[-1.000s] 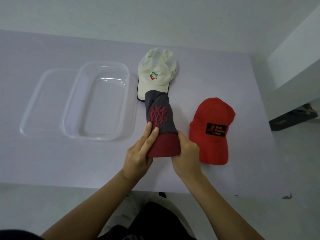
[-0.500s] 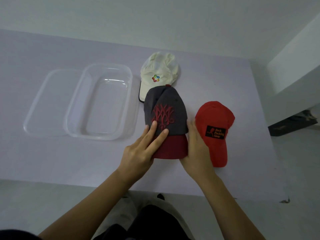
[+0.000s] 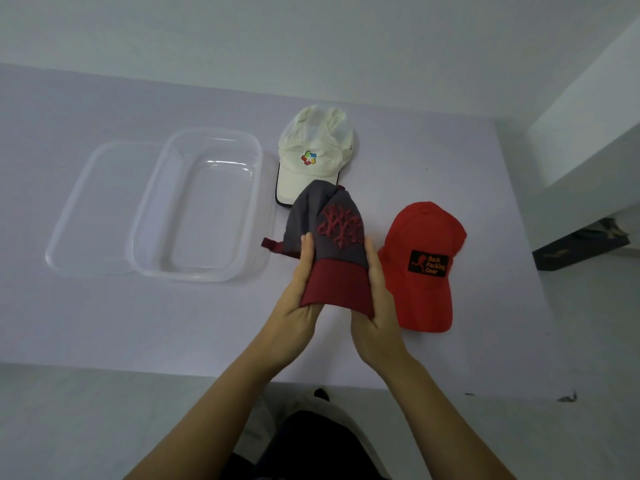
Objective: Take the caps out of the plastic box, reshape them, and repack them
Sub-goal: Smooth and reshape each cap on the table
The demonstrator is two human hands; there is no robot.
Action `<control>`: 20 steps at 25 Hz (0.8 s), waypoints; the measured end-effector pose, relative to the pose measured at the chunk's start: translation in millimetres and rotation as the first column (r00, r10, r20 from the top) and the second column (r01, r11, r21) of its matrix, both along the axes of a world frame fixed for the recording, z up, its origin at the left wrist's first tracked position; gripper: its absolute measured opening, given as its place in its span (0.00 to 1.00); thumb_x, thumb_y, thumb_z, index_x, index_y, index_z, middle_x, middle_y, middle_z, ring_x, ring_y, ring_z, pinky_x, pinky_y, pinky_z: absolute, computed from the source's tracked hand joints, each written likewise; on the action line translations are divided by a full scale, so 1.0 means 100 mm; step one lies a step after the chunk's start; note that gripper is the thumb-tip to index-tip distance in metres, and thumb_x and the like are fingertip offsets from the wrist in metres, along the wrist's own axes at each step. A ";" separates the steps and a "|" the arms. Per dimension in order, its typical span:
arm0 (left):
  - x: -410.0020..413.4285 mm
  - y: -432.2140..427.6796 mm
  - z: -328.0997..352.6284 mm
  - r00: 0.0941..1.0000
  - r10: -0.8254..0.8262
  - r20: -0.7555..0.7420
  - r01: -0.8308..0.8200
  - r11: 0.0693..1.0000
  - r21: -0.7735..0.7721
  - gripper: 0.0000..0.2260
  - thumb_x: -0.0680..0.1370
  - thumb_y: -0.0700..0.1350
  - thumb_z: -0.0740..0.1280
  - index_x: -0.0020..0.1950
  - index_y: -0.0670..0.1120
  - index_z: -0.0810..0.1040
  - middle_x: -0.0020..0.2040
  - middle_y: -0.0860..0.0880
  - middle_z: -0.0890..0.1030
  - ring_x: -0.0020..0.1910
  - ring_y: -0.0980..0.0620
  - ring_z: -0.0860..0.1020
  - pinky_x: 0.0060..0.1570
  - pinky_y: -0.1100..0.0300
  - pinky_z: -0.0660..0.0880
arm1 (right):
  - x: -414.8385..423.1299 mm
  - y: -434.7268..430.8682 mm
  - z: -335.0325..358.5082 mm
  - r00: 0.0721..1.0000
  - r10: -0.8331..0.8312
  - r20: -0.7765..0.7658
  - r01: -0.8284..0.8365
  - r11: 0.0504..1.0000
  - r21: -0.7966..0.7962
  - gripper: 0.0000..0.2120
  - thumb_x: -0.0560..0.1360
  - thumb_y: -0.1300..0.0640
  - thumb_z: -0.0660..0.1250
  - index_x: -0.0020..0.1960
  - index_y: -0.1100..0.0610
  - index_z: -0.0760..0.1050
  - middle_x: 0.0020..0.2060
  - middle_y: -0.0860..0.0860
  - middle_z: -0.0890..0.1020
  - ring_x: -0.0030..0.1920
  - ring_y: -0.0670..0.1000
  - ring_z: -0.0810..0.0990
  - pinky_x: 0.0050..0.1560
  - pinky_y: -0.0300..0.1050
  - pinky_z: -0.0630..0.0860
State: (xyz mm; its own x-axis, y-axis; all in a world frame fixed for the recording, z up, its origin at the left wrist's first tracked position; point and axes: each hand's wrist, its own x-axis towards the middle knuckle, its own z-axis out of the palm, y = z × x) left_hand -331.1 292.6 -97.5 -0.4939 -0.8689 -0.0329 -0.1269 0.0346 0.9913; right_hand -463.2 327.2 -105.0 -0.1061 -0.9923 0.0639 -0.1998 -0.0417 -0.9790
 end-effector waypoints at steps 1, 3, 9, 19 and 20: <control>0.03 -0.03 0.01 0.999 0.032 0.033 -0.030 0.999 -0.036 0.29 0.79 0.43 0.57 0.75 0.53 0.45 0.76 0.59 0.52 0.70 0.75 0.54 0.66 0.77 0.56 | -0.03 -0.01 0.01 1.000 0.010 -0.030 -0.009 1.000 0.006 0.35 0.73 0.72 0.55 0.74 0.52 0.47 0.74 0.53 0.60 0.74 0.45 0.61 0.72 0.41 0.60; 0.16 -0.13 0.01 0.973 0.069 0.219 -0.024 0.979 -0.204 0.30 0.78 0.42 0.57 0.76 0.53 0.46 0.77 0.53 0.49 0.70 0.76 0.49 0.66 0.79 0.53 | -0.19 -0.03 0.01 0.986 0.042 -0.161 -0.041 0.999 0.010 0.37 0.72 0.70 0.57 0.75 0.51 0.46 0.75 0.54 0.58 0.75 0.46 0.59 0.72 0.41 0.60; 0.20 -0.13 0.09 1.000 0.012 0.007 -0.012 1.000 -0.012 0.28 0.78 0.40 0.56 0.72 0.63 0.53 0.70 0.66 0.67 0.70 0.67 0.64 0.69 0.67 0.62 | -0.05 -0.10 0.17 0.994 0.026 -0.110 -0.032 0.998 -0.050 0.36 0.74 0.69 0.56 0.75 0.48 0.45 0.73 0.48 0.62 0.73 0.44 0.62 0.72 0.42 0.61; 0.52 -0.42 0.20 0.995 -0.045 0.094 0.045 0.999 0.008 0.38 0.69 0.41 0.61 0.73 0.65 0.51 0.77 0.65 0.49 0.74 0.68 0.50 0.67 0.75 0.56 | -0.34 0.03 0.04 0.799 0.086 -0.595 -0.224 0.961 -0.163 0.30 0.77 0.53 0.58 0.74 0.36 0.51 0.77 0.43 0.43 0.77 0.54 0.41 0.73 0.44 0.48; 0.45 -0.53 0.22 0.995 0.100 0.003 -0.099 0.985 0.139 0.33 0.72 0.47 0.61 0.74 0.62 0.54 0.77 0.62 0.53 0.75 0.64 0.53 0.70 0.68 0.57 | -0.33 0.04 0.03 0.777 0.076 -0.624 -0.236 0.956 -0.176 0.30 0.77 0.52 0.58 0.74 0.37 0.51 0.77 0.43 0.42 0.77 0.56 0.41 0.73 0.46 0.48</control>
State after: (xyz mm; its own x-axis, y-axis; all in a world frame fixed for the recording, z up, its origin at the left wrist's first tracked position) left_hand -285.7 239.6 -75.4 -0.4056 -0.9008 -0.1551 -0.1194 -0.1160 0.9861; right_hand -496.5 331.0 -101.7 0.1885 -0.9383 0.2900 -0.7166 -0.3333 -0.6127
